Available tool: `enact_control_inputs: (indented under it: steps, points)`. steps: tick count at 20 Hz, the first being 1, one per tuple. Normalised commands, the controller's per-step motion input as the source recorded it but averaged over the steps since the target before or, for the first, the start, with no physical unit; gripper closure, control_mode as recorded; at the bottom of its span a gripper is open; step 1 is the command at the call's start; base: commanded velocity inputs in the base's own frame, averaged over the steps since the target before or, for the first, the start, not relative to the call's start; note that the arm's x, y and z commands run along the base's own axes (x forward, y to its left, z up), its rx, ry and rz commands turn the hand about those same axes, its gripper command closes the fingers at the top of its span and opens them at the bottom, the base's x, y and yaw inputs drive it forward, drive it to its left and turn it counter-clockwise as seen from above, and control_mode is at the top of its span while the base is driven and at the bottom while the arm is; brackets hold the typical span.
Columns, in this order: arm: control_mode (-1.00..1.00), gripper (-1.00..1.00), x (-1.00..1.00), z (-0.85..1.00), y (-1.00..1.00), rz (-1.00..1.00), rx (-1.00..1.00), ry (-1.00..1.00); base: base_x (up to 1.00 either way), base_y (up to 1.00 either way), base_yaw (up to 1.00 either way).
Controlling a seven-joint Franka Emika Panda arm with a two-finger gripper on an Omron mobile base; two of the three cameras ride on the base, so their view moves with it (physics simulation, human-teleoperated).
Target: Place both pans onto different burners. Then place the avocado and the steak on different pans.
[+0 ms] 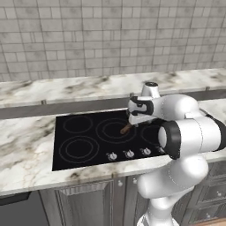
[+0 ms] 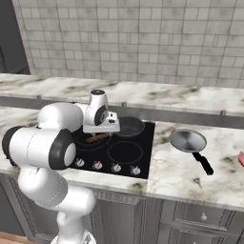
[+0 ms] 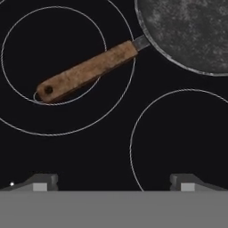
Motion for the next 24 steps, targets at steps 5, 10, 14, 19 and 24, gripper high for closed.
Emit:
enact_control_inputs:
  steps: [5, 10, 14, 19, 24]
  points:
    - [1.0, -1.0, 0.0, 0.0, 0.0, 0.0, 0.0, 0.0, 0.0, -0.61, 0.0]
    - [1.0, -1.0, 0.0, 0.0, 0.0, 0.0, 0.0, 0.0, 0.0, -0.6, 0.0]
    - [1.0, -1.0, 0.0, 0.0, 0.0, 0.0, 0.0, 0.0, 0.0, -0.58, 0.0]
    - [1.0, -1.0, 0.0, 0.0, 0.0, 0.0, 0.0, 0.0, 0.0, -0.52, 0.0]
    - [1.0, -1.0, 0.0, 0.0, 0.0, 0.0, 0.0, 0.0, 0.0, -0.49, 0.0]
